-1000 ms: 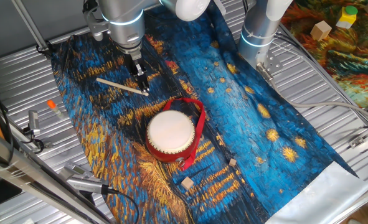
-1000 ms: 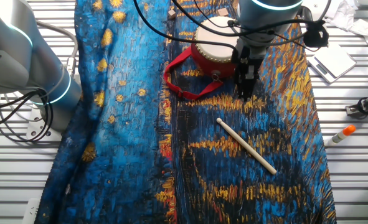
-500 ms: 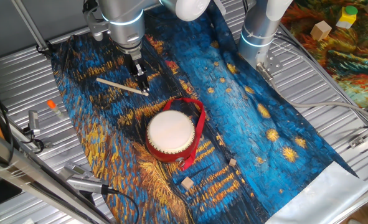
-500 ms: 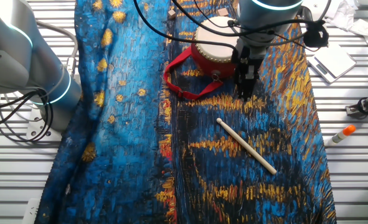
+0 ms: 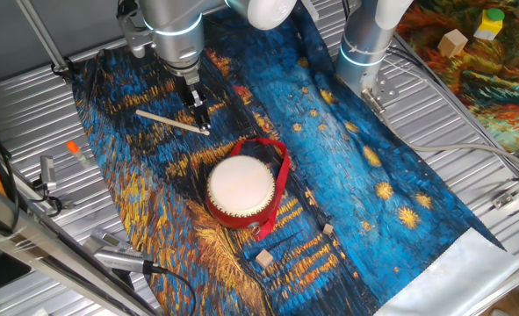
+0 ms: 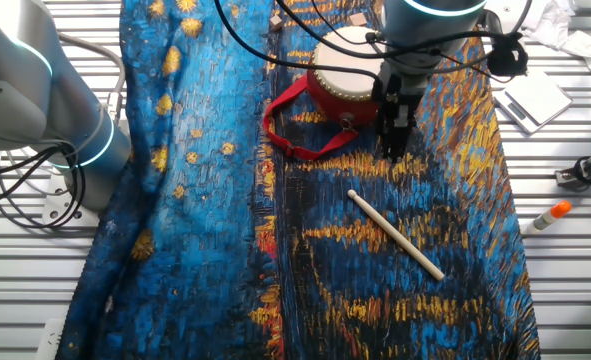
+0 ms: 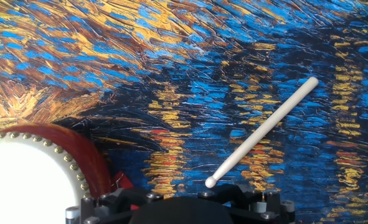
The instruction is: Play the drum
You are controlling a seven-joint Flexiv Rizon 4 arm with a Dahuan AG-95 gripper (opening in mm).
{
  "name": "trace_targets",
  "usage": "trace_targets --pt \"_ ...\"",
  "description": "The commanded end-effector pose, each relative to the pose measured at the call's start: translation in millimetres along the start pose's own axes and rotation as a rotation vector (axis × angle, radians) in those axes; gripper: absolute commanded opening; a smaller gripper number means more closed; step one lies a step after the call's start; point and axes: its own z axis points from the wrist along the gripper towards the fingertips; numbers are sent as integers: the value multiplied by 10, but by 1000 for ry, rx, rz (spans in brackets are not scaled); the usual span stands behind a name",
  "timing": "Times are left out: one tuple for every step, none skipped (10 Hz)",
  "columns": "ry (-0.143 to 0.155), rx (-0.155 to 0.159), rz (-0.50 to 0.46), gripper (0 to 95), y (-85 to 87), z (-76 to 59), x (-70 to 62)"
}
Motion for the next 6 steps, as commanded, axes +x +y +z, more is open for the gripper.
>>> trace_targets --pt "-6 82 -113 0 0 0 1" --pt "-4 87 -112 0 0 0 1" --pt "-4 89 -111 0 0 0 1" --pt "-2 90 -108 0 0 0 1" --pt "0 92 -108 0 0 0 1" --pt "0 93 -109 0 0 0 1"
